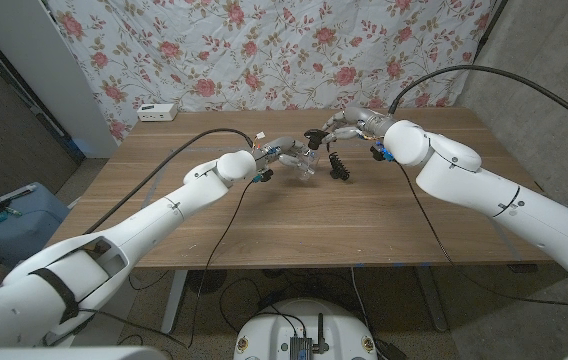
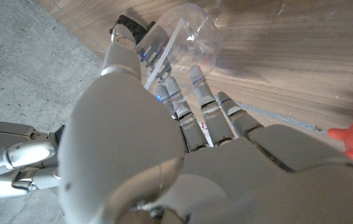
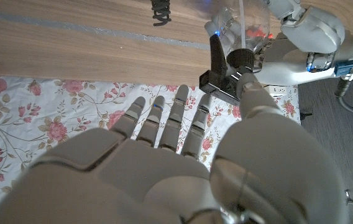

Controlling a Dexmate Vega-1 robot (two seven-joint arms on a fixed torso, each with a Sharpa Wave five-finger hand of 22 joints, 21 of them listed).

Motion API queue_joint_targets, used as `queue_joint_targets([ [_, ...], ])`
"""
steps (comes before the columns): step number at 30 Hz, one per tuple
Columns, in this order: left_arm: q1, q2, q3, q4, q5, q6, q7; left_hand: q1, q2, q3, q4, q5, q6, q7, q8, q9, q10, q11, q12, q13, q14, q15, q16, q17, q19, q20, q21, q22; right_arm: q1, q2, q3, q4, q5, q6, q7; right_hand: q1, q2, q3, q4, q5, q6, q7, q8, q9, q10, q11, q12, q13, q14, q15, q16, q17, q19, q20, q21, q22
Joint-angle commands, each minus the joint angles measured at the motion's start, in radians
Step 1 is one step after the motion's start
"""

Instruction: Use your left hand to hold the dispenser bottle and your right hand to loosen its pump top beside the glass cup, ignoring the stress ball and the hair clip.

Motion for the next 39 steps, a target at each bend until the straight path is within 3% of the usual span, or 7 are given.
queue_joint_targets([
  [1, -0.014, -0.01, 0.007, 0.023, -0.002, -0.019, -0.02, -0.022, 0.116, 0.043, 0.031, -0.002, 0.08, 0.011, 0.006, 0.003, 0.024, -0.009, -0.004, 0.006, 0.042, -0.138, 0.005, 0.002, -0.005, -0.133, 0.001, 0.002, -0.002, 0.014, 0.007, 0.008, 0.0, 0.019, 0.002, 0.014, 0.008, 0.01, -0.002, 0.002, 0.014, -0.019, 0.005, 0.004, -0.008, 0.0, 0.008, 0.007, 0.008, -0.002, 0.004, 0.004, 0.011, 0.001, 0.006, 0.003],
  [15, -0.029, -0.024, 0.013, 0.056, -0.004, -0.031, -0.032, -0.025, 0.118, 0.047, 0.03, -0.002, 0.087, 0.011, 0.009, 0.003, 0.029, -0.009, -0.007, 0.01, 0.045, -0.139, 0.002, 0.001, -0.005, -0.132, 0.0, 0.002, 0.018, 0.029, 0.005, 0.046, 0.005, 0.044, 0.021, 0.035, 0.039, 0.021, 0.001, 0.001, 0.04, -0.027, 0.008, 0.004, -0.038, 0.008, 0.001, 0.012, 0.007, 0.001, 0.003, 0.01, 0.014, 0.006, 0.004, 0.003],
  [24, -0.035, -0.027, 0.014, 0.063, -0.004, -0.028, -0.033, -0.027, 0.119, 0.049, 0.03, -0.003, 0.086, 0.009, 0.008, 0.003, 0.032, -0.01, -0.009, 0.013, 0.047, -0.138, 0.0, 0.001, -0.005, -0.131, 0.0, 0.002, 0.041, 0.028, -0.011, 0.067, 0.004, 0.036, 0.059, 0.063, 0.052, 0.032, -0.008, 0.001, 0.066, -0.029, 0.014, 0.004, -0.054, 0.008, -0.004, 0.014, 0.003, -0.002, -0.001, 0.01, 0.019, 0.009, 0.005, 0.002],
  [39, -0.041, -0.034, 0.019, 0.072, -0.005, -0.027, -0.035, -0.032, 0.12, 0.052, 0.03, -0.004, 0.094, 0.01, 0.01, 0.003, 0.036, -0.009, -0.012, 0.017, 0.054, -0.137, 0.0, 0.0, -0.005, -0.133, 0.001, 0.002, 0.037, 0.026, -0.001, 0.083, 0.022, 0.053, 0.06, 0.097, 0.073, 0.042, -0.01, 0.001, 0.111, -0.029, 0.025, 0.005, -0.078, 0.008, -0.011, 0.017, -0.003, -0.003, -0.005, 0.011, 0.024, 0.012, 0.004, 0.002],
])
